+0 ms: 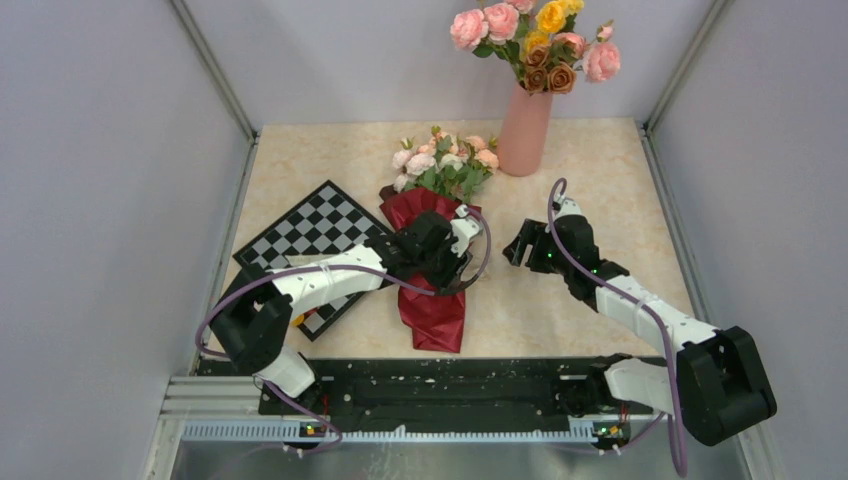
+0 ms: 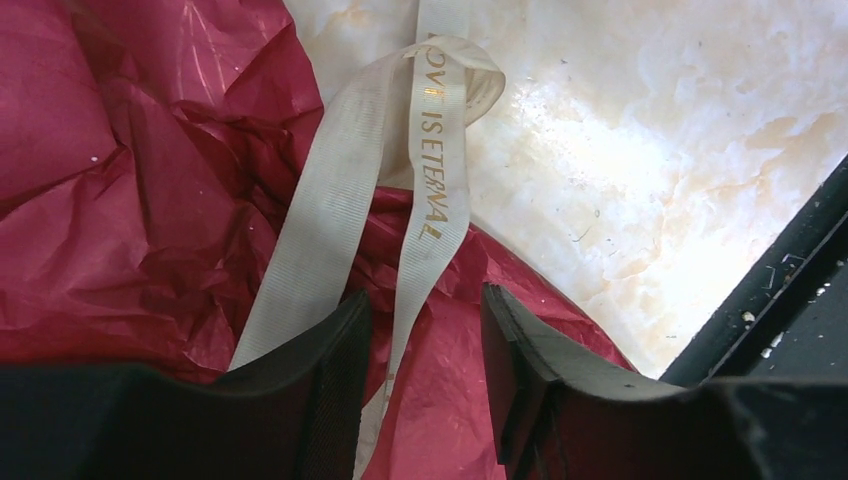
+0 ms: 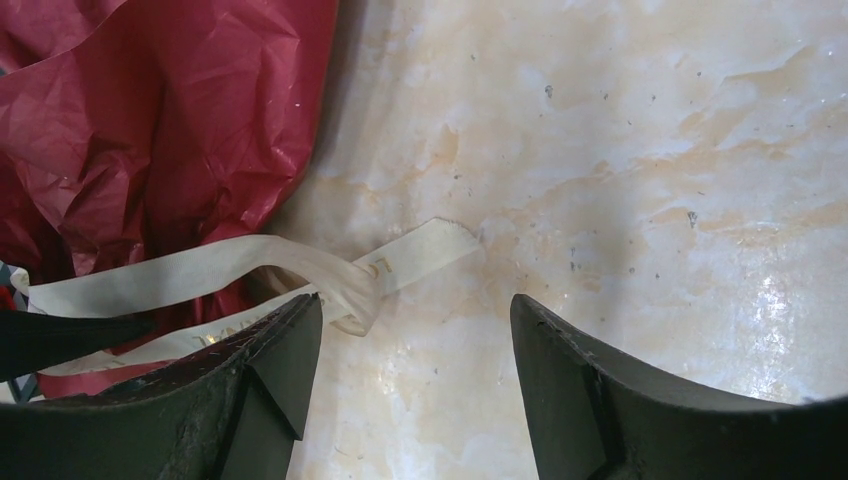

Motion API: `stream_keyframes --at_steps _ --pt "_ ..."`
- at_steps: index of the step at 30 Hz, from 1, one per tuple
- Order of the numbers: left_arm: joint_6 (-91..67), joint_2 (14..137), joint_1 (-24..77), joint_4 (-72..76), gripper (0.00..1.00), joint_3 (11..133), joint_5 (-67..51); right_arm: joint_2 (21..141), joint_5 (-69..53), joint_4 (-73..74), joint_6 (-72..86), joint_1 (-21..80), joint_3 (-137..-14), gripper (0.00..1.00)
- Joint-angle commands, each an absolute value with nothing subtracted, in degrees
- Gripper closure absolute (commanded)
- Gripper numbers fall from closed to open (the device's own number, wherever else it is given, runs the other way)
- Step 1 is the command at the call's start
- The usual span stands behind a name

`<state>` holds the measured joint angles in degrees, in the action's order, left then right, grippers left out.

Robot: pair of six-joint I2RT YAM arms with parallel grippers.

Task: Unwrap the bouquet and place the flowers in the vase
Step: Untie the ribbon from the wrapping paper.

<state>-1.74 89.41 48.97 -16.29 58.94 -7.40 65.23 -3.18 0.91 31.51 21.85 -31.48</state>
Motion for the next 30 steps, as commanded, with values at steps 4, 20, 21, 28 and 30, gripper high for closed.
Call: stream_keyframes --at_steps 4,20,21,28,30 --pt "-1.20 89.64 49.59 -15.56 0.62 60.57 -5.14 63.49 -3.61 -0.44 31.92 21.19 -31.77 0.30" --pt "-3.52 87.10 50.10 -12.46 0.90 59.01 -3.08 63.63 -3.43 -0.26 31.80 21.15 -31.60 0.29" --pt "-3.95 86.54 50.10 -12.18 0.93 58.98 -2.78 63.71 -3.43 -0.26 31.78 21.18 -31.64 0.29" --pt "-8.26 81.85 50.01 -9.49 1.00 57.17 -1.26 63.88 -3.49 -0.29 31.76 21.14 -31.71 0.28" --pt "-9.04 80.68 50.01 -9.39 1.00 56.81 -0.55 63.97 -3.56 -0.34 31.81 21.19 -31.82 0.28"
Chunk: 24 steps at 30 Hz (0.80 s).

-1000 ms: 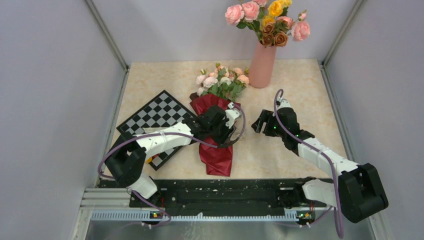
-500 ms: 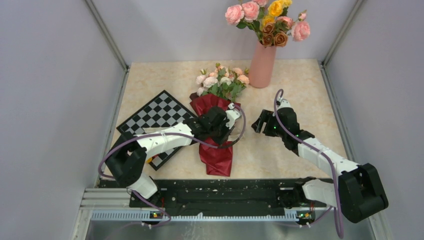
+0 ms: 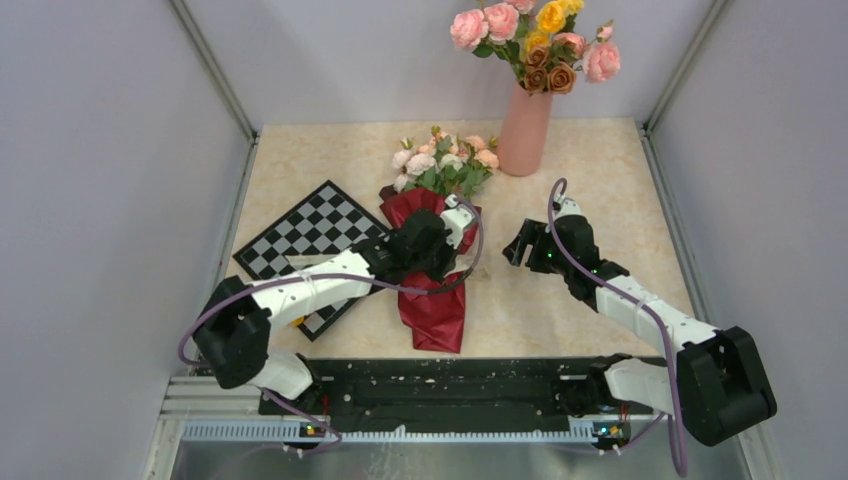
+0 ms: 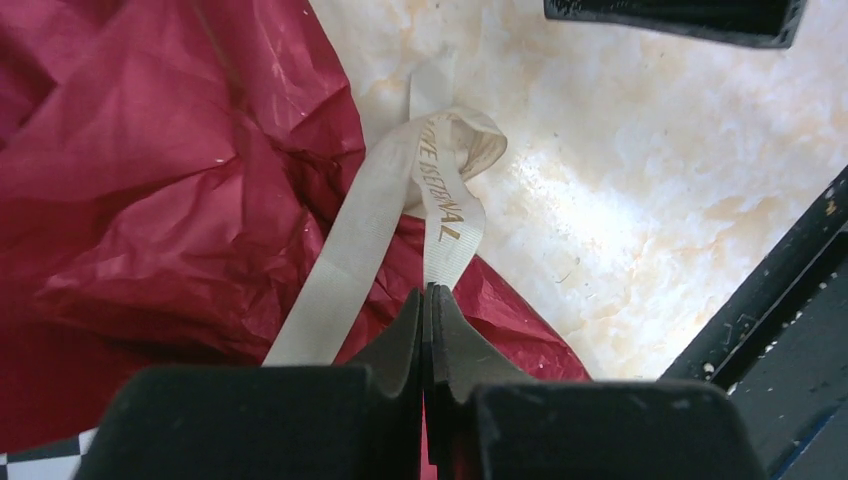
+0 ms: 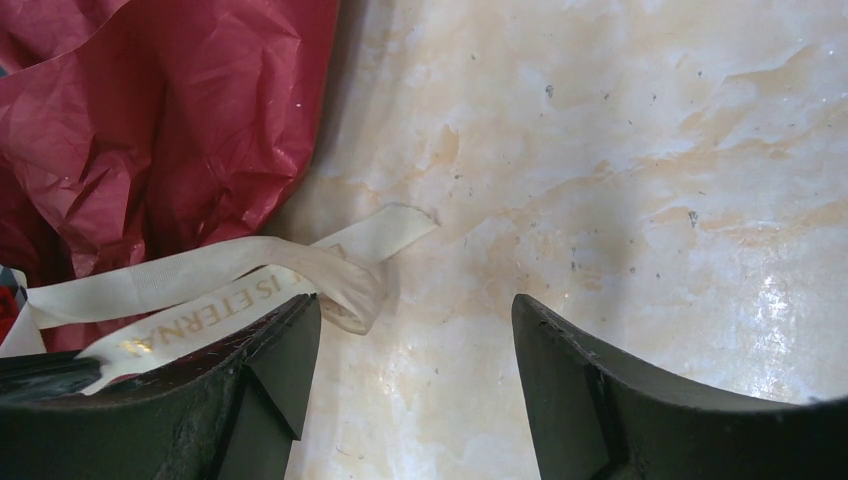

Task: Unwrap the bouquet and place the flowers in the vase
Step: Untie the ribbon from the wrapping paper.

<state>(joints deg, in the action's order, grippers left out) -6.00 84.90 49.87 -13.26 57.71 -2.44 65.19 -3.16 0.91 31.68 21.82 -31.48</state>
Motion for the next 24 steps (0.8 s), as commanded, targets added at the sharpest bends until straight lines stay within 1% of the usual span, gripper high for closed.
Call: stream_keyframes --at_steps 1,10,15,20,22,24 --pt "-9.36 80.16 50.01 -9.71 1.00 56.85 1.40 64.03 -3.60 -0.39 31.80 21.18 -31.82 0.28" --pt "-12.29 73.75 48.66 -12.29 1.00 57.13 7.24 64.51 -6.00 -1.74 31.37 21.22 -31.82 0.28" --pt "-14.06 71.15 45.84 -19.64 1.00 61.07 8.58 64.34 -10.86 -3.84 28.63 21.19 -32.17 0.28" --pt "-16.36 67.33 38.24 -23.01 1.00 61.55 4.38 62.44 -17.11 -6.86 24.05 22.79 -32.60 0.25" --pt "-17.53 65.51 33.80 -23.22 1.00 60.82 1.64 61.49 -17.50 -6.99 21.42 25.13 -33.63 0.24" --pt "-18.13 63.93 29.97 -23.00 1.00 60.00 1.45 61.47 -15.50 -6.26 18.63 28.71 -34.98 0.22"
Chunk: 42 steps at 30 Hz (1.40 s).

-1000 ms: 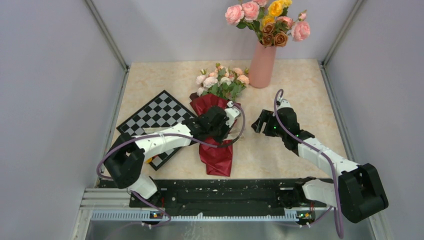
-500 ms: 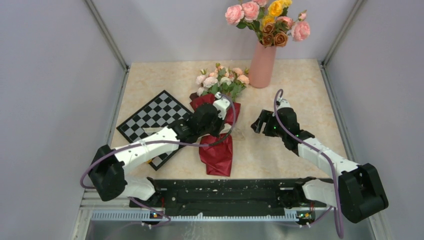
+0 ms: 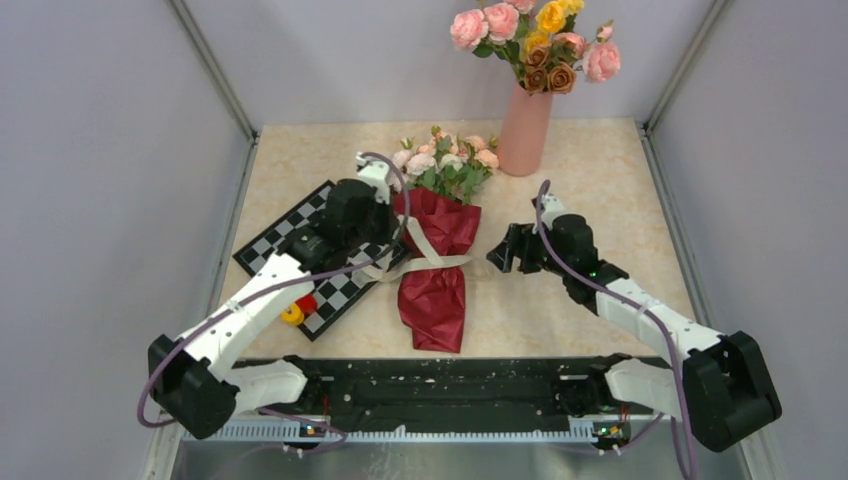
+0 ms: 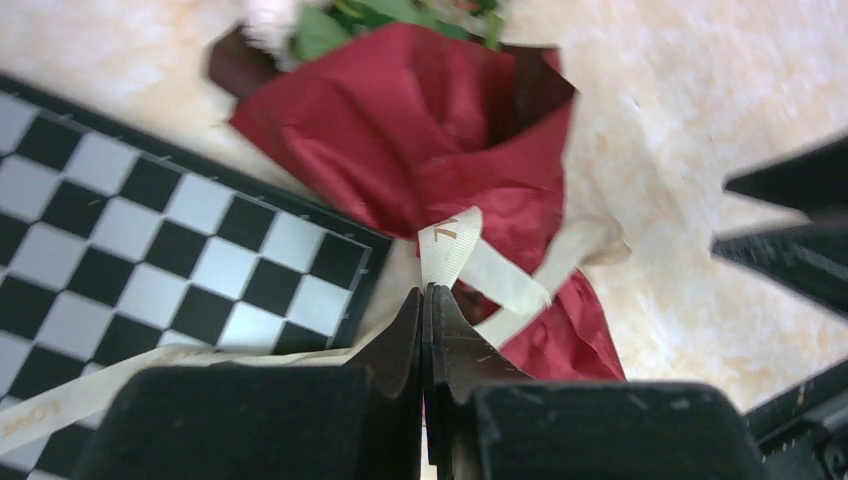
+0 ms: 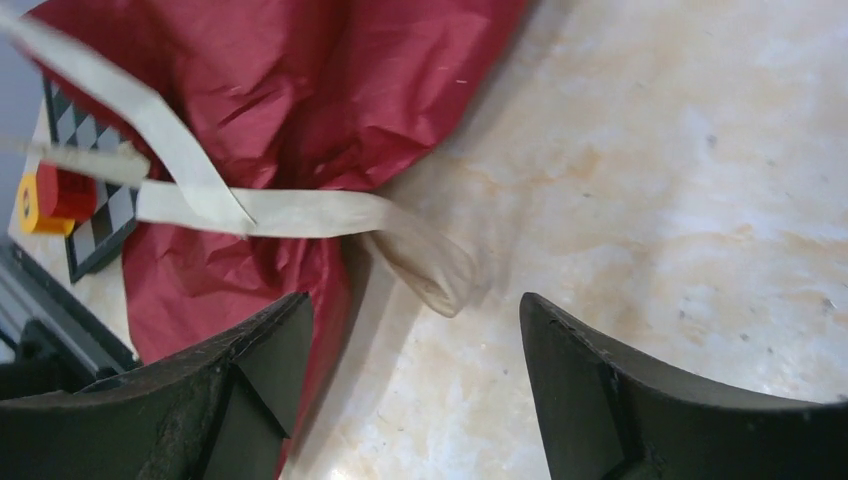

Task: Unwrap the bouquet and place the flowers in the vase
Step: Untie the ribbon from the wrapping paper.

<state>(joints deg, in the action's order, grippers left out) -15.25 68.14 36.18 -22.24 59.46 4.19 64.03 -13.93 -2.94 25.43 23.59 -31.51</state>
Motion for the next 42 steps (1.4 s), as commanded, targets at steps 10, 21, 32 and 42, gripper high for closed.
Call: stream_keyframes --at_steps 10,21,32,42 --pt "-20.17 61.60 6.28 -28.47 1.00 61.72 -3.17 72.51 -6.05 -4.92 6.50 44.53 -47.91 0.20" --pt "-15.28 58.83 -7.29 -30.35 1.00 59.48 3.40 89.69 -2.56 2.09 -7.29 53.89 -63.68 0.22" --pt "-10.94 59.70 -7.91 -29.44 1.00 56.36 9.18 96.61 -5.43 8.39 -10.00 54.39 -69.38 0.40" --pt "-10.24 60.21 -8.17 -29.16 1.00 55.72 9.13 98.75 -5.56 9.95 -9.99 54.94 -70.52 0.71"
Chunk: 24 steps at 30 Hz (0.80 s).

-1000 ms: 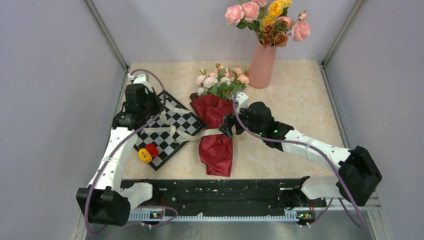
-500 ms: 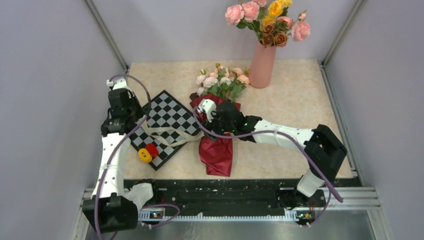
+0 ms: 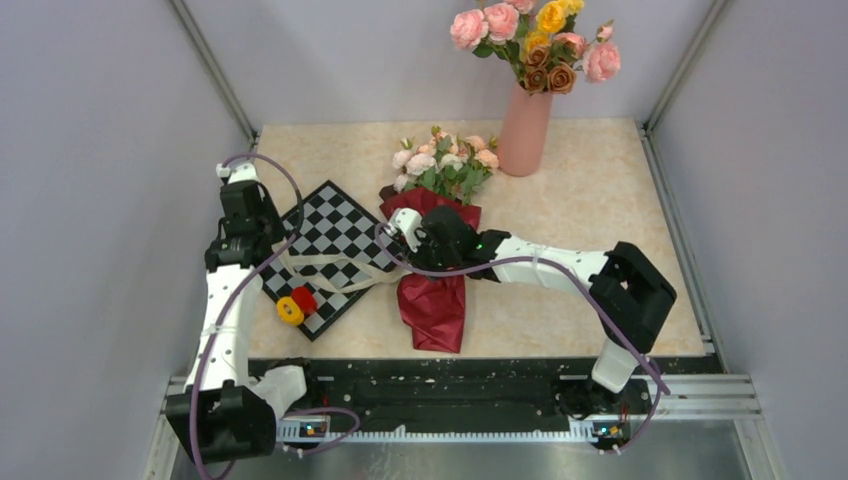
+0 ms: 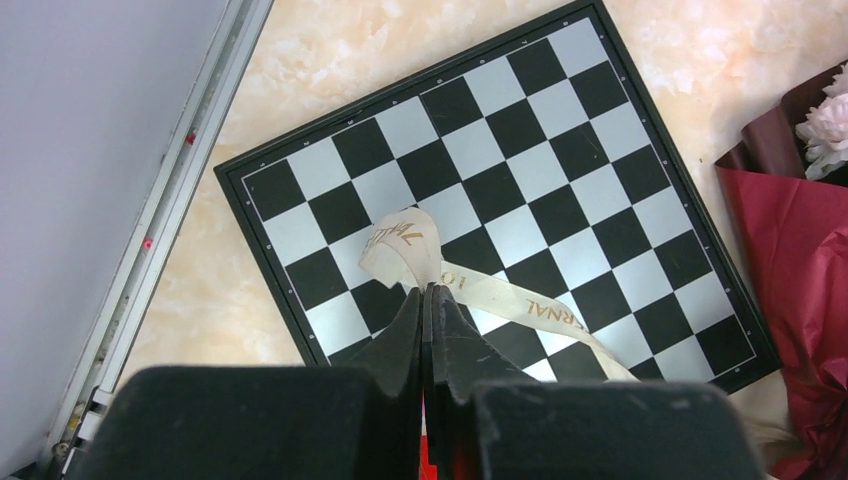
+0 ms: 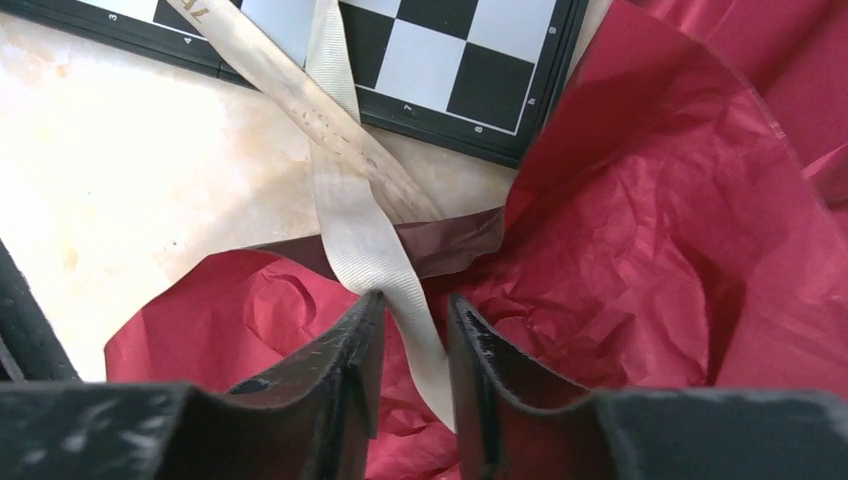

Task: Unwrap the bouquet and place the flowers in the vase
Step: Untie the ribbon from the wrapping paper.

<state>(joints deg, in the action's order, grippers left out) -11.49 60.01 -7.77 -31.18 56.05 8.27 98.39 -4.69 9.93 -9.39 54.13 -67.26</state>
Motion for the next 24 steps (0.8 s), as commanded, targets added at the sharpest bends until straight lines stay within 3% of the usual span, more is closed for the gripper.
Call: stream_keyframes --at_steps 1,4,7,24 --pt "-10.20 60.18 -8.24 -29.18 1.00 55.72 9.22 98.52 -5.89 10.00 -9.82 54.97 -70.49 0.77" --pt "-10.04 60.08 -8.41 -29.23 1.00 55.64 9.39 97.21 -6.42 9.57 -8.81 54.96 -69.66 0.91" --pt "-9.93 60.14 -8.57 -29.20 1.00 55.66 9.73 95.18 -5.77 9.42 -7.63 54.98 -68.58 0.98" --pt "-8.86 61.45 -9.47 -29.97 1.00 54.78 13.04 76.72 15.60 1.14 9.38 54.40 -52.85 1.00"
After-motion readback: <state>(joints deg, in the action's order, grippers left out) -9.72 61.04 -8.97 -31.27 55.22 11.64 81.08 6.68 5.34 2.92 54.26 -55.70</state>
